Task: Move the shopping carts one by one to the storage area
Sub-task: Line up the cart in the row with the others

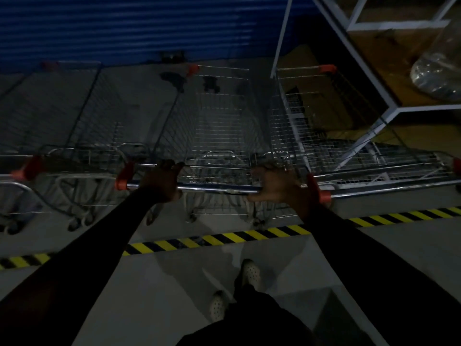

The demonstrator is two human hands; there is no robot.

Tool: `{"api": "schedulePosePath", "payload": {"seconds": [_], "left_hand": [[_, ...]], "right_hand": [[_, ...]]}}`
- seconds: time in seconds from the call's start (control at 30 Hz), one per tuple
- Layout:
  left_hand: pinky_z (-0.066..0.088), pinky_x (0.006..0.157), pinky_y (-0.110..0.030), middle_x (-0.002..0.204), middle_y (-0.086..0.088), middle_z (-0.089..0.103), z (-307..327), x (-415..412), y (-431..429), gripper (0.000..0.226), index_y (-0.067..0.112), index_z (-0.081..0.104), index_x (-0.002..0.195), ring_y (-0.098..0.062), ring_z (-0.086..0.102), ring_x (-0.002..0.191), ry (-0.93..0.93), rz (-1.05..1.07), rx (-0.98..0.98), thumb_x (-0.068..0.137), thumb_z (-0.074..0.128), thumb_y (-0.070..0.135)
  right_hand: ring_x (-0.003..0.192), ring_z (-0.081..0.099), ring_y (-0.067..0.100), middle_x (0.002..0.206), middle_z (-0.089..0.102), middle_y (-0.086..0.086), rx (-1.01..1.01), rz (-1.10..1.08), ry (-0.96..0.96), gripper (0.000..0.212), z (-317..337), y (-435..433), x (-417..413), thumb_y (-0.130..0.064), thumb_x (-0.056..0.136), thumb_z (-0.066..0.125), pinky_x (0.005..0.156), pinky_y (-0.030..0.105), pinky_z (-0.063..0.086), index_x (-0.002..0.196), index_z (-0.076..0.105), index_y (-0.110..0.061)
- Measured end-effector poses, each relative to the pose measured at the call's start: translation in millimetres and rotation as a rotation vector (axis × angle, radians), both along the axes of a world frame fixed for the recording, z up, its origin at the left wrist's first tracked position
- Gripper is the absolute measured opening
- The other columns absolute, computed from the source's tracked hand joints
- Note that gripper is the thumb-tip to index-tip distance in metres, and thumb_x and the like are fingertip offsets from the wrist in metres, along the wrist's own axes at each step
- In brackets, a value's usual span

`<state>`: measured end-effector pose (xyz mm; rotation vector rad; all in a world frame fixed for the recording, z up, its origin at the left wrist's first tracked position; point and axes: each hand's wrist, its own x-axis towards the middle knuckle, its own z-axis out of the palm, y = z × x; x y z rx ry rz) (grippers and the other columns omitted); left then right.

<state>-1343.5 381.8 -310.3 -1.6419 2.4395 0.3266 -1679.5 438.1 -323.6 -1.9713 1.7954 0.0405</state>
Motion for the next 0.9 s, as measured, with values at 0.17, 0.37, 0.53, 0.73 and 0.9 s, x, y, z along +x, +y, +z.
{"api": "schedulePosePath", "payload": {"seconds": [0.17,0.37,0.53,0.73,0.9], "left_hand": [[0.045,0.100,-0.055,0.147,-0.015,0.043,1.3,2.5,23.0,0.093,0.016,0.037,0.151,-0.037,0.036,0.139,-0.008,-0.006,0.013,0.067,0.065,0.044],[0.047,0.097,-0.057,0.143,-0.011,0.045,-5.9,5.0,39.9,0.100,0.020,0.037,0.150,-0.035,0.037,0.136,-0.040,0.000,0.009,0.058,0.055,0.052],[0.047,0.098,-0.056,0.144,-0.012,0.045,-7.3,3.0,48.5,0.099,0.017,0.039,0.149,-0.035,0.036,0.137,-0.001,0.010,0.001,0.058,0.057,0.049],[0.047,0.096,-0.059,0.143,-0.016,0.046,-7.5,-3.8,56.9,0.098,0.013,0.040,0.149,-0.038,0.037,0.136,0.014,0.016,-0.005,0.060,0.059,0.050],[0.047,0.097,-0.054,0.146,-0.013,0.042,-5.8,-11.6,62.9,0.093,0.016,0.036,0.151,-0.035,0.034,0.138,0.003,0.027,-0.031,0.071,0.076,0.041]], "right_hand": [[0.134,0.045,0.022,0.147,0.047,-0.006,-0.029,0.015,0.006,0.101,9.5,25.0,2.2,-0.087,0.055,0.057,0.110,0.051,0.034,0.141,0.045,-0.037],[0.134,0.046,0.024,0.149,0.043,-0.006,-0.020,0.026,0.011,0.099,10.2,44.5,0.5,-0.088,0.056,0.057,0.107,0.051,0.039,0.141,0.043,-0.039],[0.129,0.049,0.024,0.147,0.045,-0.004,-0.021,0.020,-0.001,0.106,6.2,49.2,-2.8,-0.090,0.049,0.049,0.103,0.049,0.043,0.140,0.045,-0.037],[0.136,0.042,0.025,0.153,0.040,-0.001,-0.003,0.056,0.015,0.110,4.2,48.4,-12.2,-0.092,0.050,0.048,0.107,0.053,0.040,0.143,0.042,-0.034],[0.135,0.043,0.023,0.151,0.041,-0.003,-0.008,0.081,0.011,0.108,3.3,46.2,-19.7,-0.093,0.051,0.050,0.106,0.053,0.041,0.142,0.043,-0.035]]}}
